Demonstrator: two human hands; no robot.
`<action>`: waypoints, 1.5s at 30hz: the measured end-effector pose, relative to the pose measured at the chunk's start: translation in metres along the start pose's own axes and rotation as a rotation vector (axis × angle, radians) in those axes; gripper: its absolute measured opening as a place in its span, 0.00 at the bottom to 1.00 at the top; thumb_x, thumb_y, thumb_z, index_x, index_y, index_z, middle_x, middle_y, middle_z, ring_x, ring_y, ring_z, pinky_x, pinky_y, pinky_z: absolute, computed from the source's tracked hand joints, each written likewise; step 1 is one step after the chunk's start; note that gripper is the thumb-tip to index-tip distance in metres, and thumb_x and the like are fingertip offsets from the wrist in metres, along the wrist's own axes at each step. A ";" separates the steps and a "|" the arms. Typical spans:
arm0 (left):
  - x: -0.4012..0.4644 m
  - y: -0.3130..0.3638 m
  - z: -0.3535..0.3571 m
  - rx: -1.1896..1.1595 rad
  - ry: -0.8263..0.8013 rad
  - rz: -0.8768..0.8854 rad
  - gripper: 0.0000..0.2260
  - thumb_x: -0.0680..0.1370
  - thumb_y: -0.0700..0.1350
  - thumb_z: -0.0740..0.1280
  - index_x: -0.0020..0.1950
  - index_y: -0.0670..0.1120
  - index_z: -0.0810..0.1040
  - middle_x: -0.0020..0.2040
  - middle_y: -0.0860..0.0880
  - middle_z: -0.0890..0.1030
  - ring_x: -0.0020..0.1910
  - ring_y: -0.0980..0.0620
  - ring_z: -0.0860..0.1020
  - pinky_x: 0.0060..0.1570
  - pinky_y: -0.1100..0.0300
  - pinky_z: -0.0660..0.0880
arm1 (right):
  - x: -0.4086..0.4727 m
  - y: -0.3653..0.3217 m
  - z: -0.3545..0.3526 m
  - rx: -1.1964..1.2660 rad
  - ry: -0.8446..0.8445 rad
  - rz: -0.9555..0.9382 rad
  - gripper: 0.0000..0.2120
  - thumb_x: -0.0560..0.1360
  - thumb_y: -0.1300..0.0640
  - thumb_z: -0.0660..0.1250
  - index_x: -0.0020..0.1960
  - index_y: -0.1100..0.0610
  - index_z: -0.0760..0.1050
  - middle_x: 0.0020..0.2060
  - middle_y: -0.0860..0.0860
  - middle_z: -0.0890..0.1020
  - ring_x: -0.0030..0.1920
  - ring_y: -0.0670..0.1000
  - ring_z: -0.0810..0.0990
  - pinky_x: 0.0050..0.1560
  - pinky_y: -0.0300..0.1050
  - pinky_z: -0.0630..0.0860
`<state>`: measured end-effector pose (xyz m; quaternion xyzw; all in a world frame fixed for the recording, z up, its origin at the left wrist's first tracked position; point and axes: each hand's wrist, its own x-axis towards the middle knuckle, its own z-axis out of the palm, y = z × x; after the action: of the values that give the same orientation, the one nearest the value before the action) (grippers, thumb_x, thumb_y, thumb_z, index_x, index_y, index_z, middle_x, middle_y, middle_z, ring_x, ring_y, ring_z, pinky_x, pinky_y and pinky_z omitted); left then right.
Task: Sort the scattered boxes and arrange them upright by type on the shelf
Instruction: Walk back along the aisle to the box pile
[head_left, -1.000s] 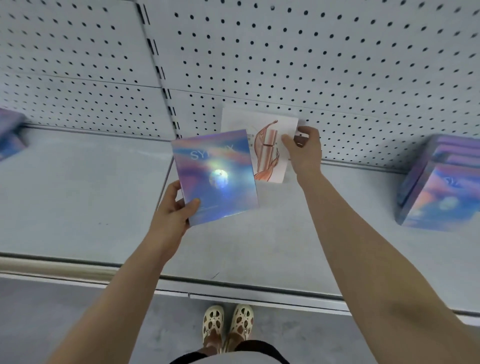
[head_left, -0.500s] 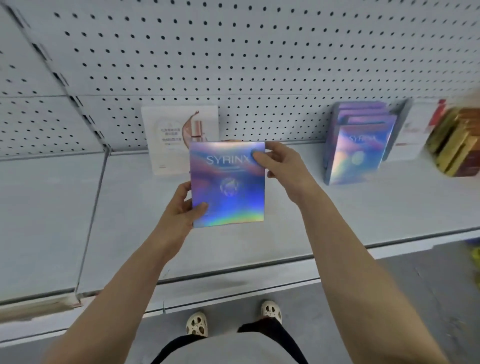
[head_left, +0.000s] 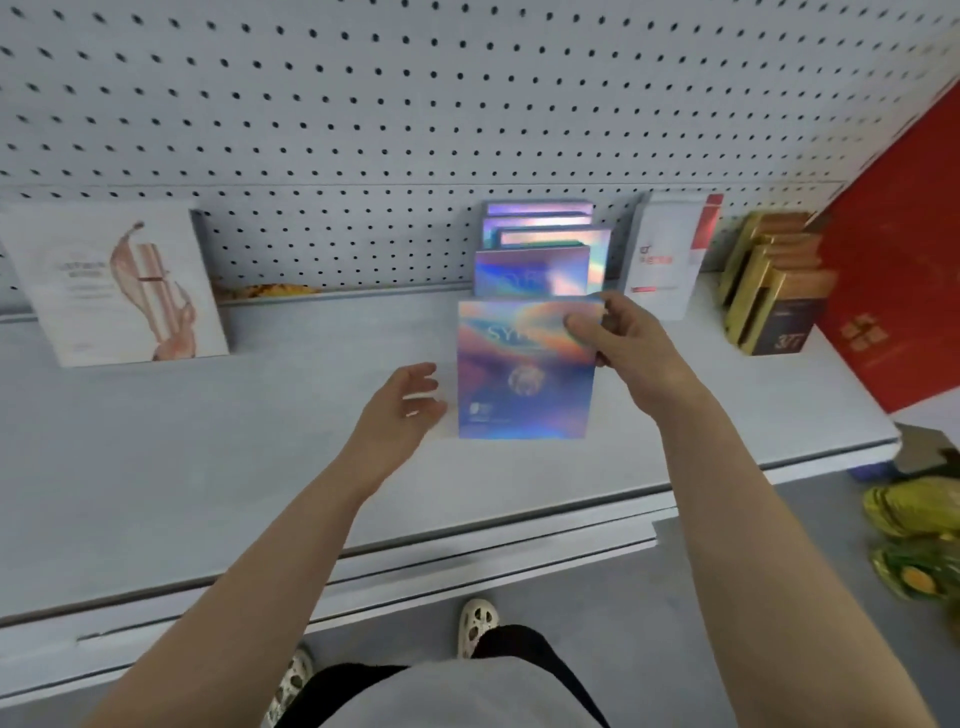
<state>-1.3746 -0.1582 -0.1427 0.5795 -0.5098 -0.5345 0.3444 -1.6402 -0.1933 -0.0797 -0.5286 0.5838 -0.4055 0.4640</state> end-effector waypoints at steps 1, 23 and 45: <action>0.009 0.003 0.013 0.035 0.044 0.003 0.19 0.77 0.38 0.68 0.67 0.47 0.71 0.61 0.47 0.77 0.48 0.53 0.78 0.45 0.70 0.73 | 0.005 0.002 -0.014 0.006 0.007 0.002 0.06 0.78 0.61 0.69 0.55 0.58 0.76 0.33 0.43 0.80 0.33 0.42 0.76 0.33 0.35 0.69; 0.083 0.036 0.070 0.174 0.278 0.025 0.16 0.78 0.41 0.65 0.67 0.49 0.72 0.53 0.53 0.80 0.47 0.54 0.79 0.41 0.75 0.68 | 0.097 0.028 -0.048 -0.500 0.007 -0.305 0.23 0.70 0.61 0.77 0.61 0.56 0.71 0.60 0.49 0.75 0.47 0.43 0.72 0.43 0.25 0.66; -0.044 0.003 -0.034 0.189 0.538 0.120 0.10 0.80 0.42 0.65 0.59 0.51 0.79 0.52 0.54 0.83 0.48 0.56 0.79 0.47 0.77 0.69 | 0.022 0.012 0.084 -0.660 0.131 -0.613 0.13 0.79 0.57 0.61 0.59 0.60 0.78 0.51 0.57 0.81 0.52 0.60 0.77 0.54 0.50 0.70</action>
<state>-1.3385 -0.1215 -0.1218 0.6988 -0.4811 -0.2902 0.4428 -1.5620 -0.2122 -0.1143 -0.7698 0.5264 -0.3492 0.0912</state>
